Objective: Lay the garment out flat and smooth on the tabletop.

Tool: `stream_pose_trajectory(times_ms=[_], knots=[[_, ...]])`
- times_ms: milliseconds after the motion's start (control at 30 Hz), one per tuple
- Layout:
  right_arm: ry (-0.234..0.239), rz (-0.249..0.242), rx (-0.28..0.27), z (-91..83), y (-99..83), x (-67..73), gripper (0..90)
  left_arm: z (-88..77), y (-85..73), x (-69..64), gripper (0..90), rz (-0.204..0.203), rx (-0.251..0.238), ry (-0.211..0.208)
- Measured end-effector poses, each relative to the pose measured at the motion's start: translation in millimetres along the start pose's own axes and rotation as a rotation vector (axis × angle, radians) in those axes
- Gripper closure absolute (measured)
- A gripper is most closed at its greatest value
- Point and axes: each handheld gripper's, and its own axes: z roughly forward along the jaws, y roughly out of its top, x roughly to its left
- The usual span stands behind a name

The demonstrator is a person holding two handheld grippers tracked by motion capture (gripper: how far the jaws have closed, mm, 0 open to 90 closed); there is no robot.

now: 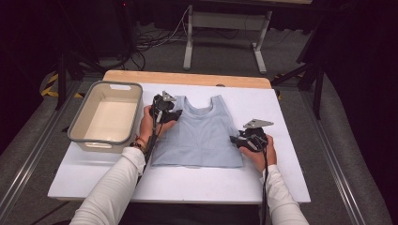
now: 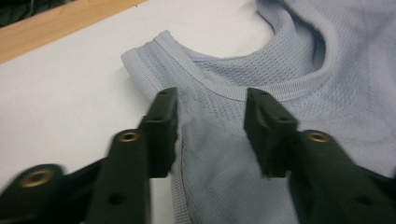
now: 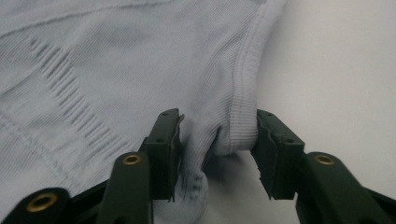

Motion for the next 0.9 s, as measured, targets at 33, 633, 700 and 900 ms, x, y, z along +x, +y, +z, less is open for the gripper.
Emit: stream_pose_trajectory(times_ms=[33,633,700,900], knots=[[0.012,0.001,0.009,0.0,-0.6,-0.2,50.8,-0.8,-0.3,-1.4,45.7,0.002,-0.014,-0.008],[-0.026,-0.063,-0.244,-32.4,6.6,12.6,28.5,-34.1,-16.9,-26.8,27.8,0.154,-0.163,-0.074],[-0.026,-0.066,-0.267,-34.8,7.5,15.2,26.4,-38.3,-19.5,-29.0,26.2,0.163,-0.179,-0.089],[-0.039,-0.065,-0.339,-44.0,8.1,22.9,22.9,-52.4,-26.7,-35.0,22.8,0.217,-0.228,-0.12]])
